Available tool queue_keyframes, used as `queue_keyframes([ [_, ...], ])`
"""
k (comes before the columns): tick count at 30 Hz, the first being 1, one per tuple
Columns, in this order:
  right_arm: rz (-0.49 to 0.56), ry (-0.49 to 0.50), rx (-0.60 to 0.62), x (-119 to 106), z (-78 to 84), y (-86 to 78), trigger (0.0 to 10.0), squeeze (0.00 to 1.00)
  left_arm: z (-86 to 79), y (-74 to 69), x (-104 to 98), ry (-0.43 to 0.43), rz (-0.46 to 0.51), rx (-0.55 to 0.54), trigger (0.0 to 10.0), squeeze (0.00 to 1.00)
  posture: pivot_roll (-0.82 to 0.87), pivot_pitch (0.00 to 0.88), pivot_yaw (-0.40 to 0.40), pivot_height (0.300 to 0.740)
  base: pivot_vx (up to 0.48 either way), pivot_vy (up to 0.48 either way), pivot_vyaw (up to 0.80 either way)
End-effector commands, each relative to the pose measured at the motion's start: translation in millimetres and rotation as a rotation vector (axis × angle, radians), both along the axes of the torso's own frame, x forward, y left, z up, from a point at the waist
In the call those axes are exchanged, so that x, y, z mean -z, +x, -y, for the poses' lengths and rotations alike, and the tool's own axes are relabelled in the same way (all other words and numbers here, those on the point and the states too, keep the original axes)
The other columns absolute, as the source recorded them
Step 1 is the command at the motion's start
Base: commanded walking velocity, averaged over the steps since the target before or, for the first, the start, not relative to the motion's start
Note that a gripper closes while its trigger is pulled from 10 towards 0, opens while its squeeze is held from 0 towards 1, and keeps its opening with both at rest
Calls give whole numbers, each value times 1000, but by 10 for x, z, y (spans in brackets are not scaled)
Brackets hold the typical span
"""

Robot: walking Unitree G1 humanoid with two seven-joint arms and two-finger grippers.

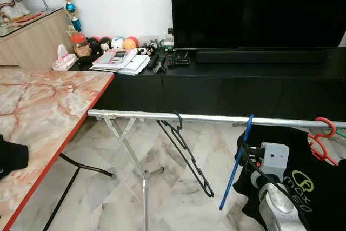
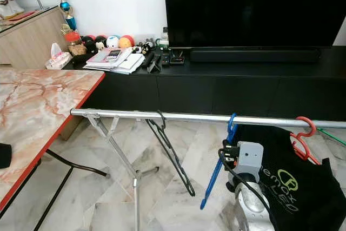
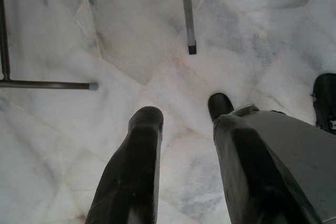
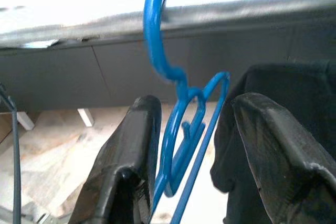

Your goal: Hang hanger

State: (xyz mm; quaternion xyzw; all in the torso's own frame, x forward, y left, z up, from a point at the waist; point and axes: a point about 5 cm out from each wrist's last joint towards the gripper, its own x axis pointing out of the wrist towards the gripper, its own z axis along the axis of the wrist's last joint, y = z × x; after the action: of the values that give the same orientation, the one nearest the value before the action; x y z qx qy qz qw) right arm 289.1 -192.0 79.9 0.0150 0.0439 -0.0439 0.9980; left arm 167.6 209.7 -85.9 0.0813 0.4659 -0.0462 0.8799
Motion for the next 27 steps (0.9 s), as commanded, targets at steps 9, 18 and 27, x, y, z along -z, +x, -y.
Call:
queue_keyframes([
  [9,29,-6,15,-33,85,-115,10000,0,-92,-180,62,14,-47,-67,10000,0,-5,0,37,740,0,0,0],
  [18,32,-40,-20,-61,23,-74,10000,0,-97,-163,50,6,-31,-67,10000,0,-14,0,44,740,0,0,0],
  [27,37,-47,2,-64,58,-64,10000,0,-37,-100,36,-1,-22,-25,10000,0,-30,0,63,740,-27,0,0],
])
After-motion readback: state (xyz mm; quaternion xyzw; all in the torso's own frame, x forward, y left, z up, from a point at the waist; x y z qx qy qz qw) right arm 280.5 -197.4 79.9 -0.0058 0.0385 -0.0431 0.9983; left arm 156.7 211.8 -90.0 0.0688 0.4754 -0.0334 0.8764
